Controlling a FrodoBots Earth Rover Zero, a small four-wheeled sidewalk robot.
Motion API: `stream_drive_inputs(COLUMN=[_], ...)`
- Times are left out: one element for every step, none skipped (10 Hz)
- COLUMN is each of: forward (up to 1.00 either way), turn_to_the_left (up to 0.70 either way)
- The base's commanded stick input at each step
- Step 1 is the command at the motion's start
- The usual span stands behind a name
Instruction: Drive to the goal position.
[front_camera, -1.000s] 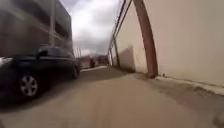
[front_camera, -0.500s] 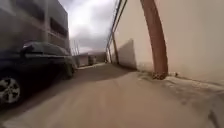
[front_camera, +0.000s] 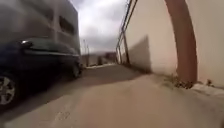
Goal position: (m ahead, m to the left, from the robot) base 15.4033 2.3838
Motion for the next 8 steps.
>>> stream_drive_inputs(forward=[1.00, 1.00, 1.00, 1.00, 1.00, 1.00, 1.00, 1.00], turn_to_the_left=[0.00, 0.00, 0.00, 0.10, 0.24, 0.00, 0.00, 0.00])
